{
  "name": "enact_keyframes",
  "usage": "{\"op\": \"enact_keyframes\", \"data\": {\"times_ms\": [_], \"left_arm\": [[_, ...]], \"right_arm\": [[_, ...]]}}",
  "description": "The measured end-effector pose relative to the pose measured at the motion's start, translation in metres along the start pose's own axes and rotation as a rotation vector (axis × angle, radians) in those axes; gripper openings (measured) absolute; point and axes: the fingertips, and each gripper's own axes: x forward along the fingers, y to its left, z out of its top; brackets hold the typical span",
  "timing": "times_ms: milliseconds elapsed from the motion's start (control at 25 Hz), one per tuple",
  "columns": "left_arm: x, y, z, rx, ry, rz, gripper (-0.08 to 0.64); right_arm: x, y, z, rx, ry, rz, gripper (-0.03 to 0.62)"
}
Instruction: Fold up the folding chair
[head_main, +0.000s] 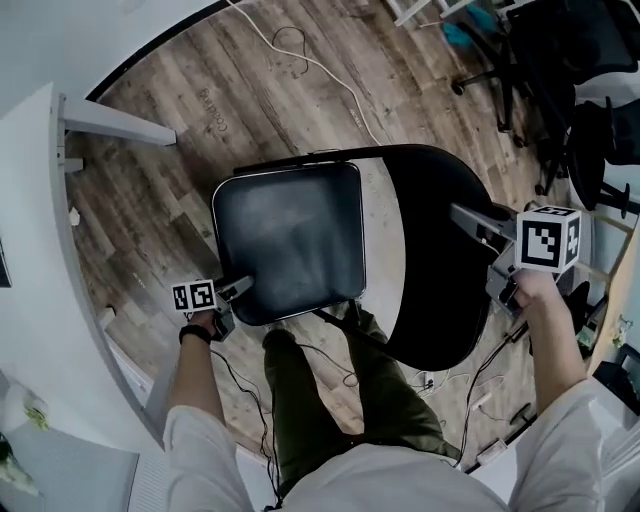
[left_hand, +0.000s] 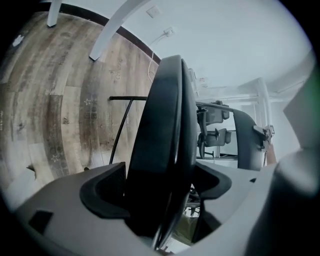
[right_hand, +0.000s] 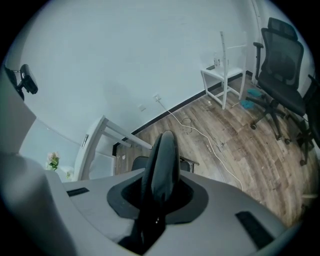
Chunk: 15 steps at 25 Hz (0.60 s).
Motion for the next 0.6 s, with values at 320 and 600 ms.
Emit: {"op": "enact_keyframes", "data": {"times_ms": [320,600], "left_arm": [[-0.017,-0.093,-0.039,0.020,-0.036,0.004,0.411],[-0.014,-0.195,-0.059,0.054,-0.055,0.005,0.411]], "right_arm": [[-0.039,0.031,-0.005,-0.023,0.018,0.004,0.075],[-0.078,0.045,-0.003,0.010,0.020,-0.030,0.084]]}}
